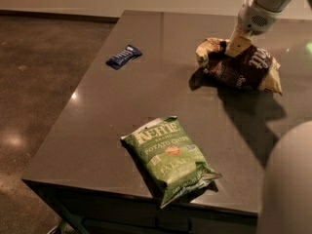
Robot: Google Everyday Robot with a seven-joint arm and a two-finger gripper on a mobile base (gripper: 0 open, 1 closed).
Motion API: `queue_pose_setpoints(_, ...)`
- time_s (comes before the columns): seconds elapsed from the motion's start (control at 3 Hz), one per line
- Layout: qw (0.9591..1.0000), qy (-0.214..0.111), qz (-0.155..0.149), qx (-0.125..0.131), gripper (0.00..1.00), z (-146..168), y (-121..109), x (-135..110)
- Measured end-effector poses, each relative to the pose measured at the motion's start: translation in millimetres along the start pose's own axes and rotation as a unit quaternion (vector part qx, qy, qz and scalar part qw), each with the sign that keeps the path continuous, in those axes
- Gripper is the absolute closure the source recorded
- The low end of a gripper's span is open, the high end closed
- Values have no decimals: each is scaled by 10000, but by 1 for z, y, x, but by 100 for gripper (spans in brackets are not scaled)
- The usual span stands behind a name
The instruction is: Move brown chip bag near green jalapeno chip bag
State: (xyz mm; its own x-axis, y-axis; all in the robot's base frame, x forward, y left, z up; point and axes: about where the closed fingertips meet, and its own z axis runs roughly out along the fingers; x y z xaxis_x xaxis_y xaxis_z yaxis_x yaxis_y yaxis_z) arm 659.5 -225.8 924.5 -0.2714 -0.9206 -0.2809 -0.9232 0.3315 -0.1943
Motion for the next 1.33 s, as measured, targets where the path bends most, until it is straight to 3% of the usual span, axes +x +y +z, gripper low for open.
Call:
queue_pose_setpoints(0.33, 9971, -379, -562, -350, 100, -39, 59, -17)
queue_pose_setpoints(0.67, 9910, -685, -994, -570, 100, -62, 100, -28)
queue_pose_setpoints(1.0, 9830, -902, -1394, -789, 84, -74, 137, -32)
queue_pose_setpoints(1.33, 9734, -1073, -1747, -1025, 53, -74, 166, -31)
